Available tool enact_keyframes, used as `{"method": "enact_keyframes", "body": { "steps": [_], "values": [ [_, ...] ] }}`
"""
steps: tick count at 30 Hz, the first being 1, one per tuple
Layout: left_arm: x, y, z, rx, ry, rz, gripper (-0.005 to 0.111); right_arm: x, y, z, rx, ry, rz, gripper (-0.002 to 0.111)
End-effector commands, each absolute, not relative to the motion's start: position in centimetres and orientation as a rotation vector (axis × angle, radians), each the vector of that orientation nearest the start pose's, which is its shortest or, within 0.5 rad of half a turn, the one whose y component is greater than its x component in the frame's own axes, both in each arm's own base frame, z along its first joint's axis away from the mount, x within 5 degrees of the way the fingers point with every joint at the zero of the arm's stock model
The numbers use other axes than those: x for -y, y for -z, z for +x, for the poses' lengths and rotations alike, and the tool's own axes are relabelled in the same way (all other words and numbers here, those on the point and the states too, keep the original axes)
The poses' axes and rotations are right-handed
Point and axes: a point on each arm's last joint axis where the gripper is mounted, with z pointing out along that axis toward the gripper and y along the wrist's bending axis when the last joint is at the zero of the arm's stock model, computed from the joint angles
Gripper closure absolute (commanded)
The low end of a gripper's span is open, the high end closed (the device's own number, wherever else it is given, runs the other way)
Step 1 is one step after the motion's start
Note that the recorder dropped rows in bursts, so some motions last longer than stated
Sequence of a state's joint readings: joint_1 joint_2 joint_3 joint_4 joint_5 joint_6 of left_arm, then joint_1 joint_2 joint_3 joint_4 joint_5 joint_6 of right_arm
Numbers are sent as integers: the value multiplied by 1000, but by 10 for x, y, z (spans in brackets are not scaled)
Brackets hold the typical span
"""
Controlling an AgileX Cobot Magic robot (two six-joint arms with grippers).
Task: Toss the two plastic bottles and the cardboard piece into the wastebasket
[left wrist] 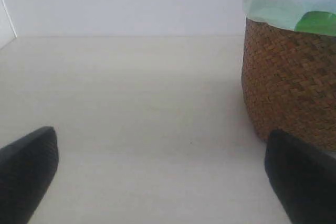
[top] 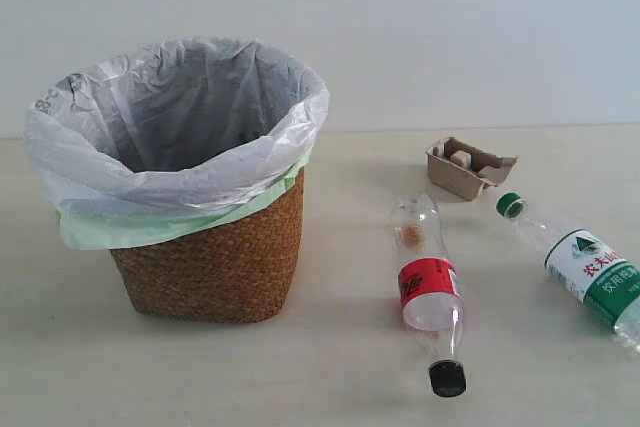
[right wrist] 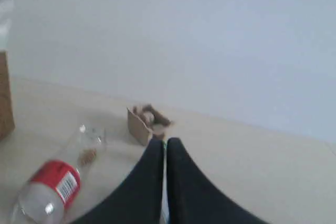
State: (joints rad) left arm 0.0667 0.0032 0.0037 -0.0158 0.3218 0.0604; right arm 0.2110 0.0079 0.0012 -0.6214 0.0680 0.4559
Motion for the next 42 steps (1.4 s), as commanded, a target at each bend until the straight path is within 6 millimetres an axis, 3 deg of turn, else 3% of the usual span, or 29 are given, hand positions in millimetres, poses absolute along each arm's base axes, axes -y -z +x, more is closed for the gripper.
{"method": "enact_keyframes", "body": {
  "steps": [1, 9, 19, 21, 24, 26, 27, 29, 32, 33, 36, 38, 42],
  "values": [
    [-3, -185, 54, -1791, -63, -18, -1, -25, -232, 47, -1213, -126, -379, 108],
    [-3, -185, 54, -1791, -63, -18, -1, -43, -263, 16, -748, -375, -490, 108],
    [-3, -185, 54, -1791, -63, -18, -1, -44, -276, -7, -510, -646, -481, 108],
    [-3, -185, 54, -1791, -63, -18, -1, -42, -282, -6, -529, -657, -445, 108],
    [-3, -185, 54, -1791, -63, -18, -1, -33, -300, 11, -815, -670, -264, 108],
    [-3, -185, 54, -1791, -63, -18, -1, -23, -308, 20, -1015, -466, -199, 107],
    [-3, -185, 54, -1791, -63, -18, -1, -18, -314, 22, -1073, -383, -170, 104],
    [-3, -185, 54, -1791, -63, -18, -1, -12, -324, 27, -1136, -400, -77, 92],
    [-3, -185, 54, -1791, -63, -18, -1, -10, -339, 35, -1195, -368, -37, 58],
    [-3, -185, 54, -1791, -63, -18, -1, -8, -341, 42, -1251, -340, -4, 41],
    [-3, -185, 54, -1791, -63, -18, -1, -3, -342, 61, -1404, -240, 67, 11],
    [-3, -185, 54, -1791, -63, -18, -1, -1, -339, 76, -1513, -138, 65, 3],
    [-3, -185, 54, -1791, -63, -18, -1, -2, -335, 103, -1677, -107, 128, 3]
  ]
}}
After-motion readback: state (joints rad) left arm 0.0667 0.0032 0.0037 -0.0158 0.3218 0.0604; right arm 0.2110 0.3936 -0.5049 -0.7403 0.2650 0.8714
